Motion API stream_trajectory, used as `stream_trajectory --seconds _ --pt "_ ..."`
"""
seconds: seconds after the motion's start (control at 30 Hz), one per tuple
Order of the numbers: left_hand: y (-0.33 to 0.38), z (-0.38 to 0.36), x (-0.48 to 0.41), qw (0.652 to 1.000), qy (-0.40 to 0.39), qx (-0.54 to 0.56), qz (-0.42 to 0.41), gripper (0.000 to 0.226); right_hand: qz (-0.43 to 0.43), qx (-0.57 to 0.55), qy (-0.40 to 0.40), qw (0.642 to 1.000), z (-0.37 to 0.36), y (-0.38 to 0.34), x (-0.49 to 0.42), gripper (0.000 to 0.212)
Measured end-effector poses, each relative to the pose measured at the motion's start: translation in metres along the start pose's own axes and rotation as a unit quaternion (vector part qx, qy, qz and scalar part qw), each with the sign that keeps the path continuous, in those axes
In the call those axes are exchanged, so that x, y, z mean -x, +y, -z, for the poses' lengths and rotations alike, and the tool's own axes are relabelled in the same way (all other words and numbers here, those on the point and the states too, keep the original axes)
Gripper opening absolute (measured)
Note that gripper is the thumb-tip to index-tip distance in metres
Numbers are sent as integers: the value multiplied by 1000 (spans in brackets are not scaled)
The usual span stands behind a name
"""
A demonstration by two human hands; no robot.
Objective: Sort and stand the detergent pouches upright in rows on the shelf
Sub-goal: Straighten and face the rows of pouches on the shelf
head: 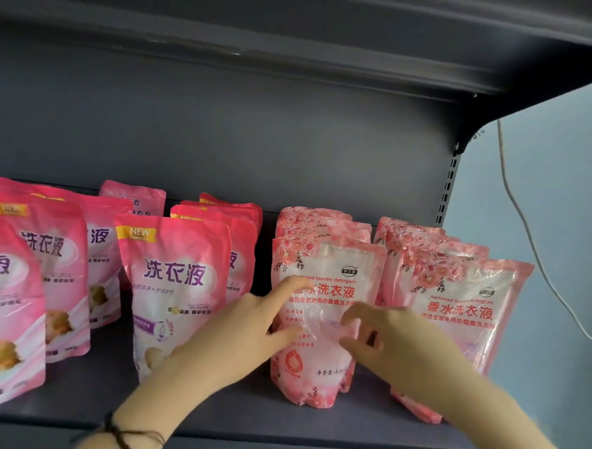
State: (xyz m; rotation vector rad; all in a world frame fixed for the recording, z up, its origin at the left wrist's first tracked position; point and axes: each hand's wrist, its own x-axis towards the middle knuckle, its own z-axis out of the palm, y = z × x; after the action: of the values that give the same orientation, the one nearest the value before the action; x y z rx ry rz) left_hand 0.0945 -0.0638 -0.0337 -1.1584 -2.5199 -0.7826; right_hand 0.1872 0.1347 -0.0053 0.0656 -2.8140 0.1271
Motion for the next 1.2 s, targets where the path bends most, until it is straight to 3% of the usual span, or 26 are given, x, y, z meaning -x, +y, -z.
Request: stream_trajectory --seconds 0.13,0.27,0.4,0.57,0.7,1.0,1.2 --pt "11 30 -12 990 -25 -127 -48 39 59 28 -22 998 30 -5 -20 26" --pt "18 50 -12 958 -42 -261 -115 32 108 101 -60 987 44 -14 -30 32" --pt "14 66 -6 928 -17 -321 -189 41 169 156 -65 971 57 -25 -40 36" --pt "6 91 1 903 22 -338 -263 37 219 170 -71 958 70 -49 -59 37" --pt "-6 123 18 906 -41 -372 -198 33 256 168 -62 950 84 -81 -69 35" --pt "-107 260 77 891 -29 -439 -113 37 338 202 -27 919 101 -213 -117 36" --pt "-162 354 113 863 -76 -496 -64 43 335 223 -18 916 97 -308 -157 39"
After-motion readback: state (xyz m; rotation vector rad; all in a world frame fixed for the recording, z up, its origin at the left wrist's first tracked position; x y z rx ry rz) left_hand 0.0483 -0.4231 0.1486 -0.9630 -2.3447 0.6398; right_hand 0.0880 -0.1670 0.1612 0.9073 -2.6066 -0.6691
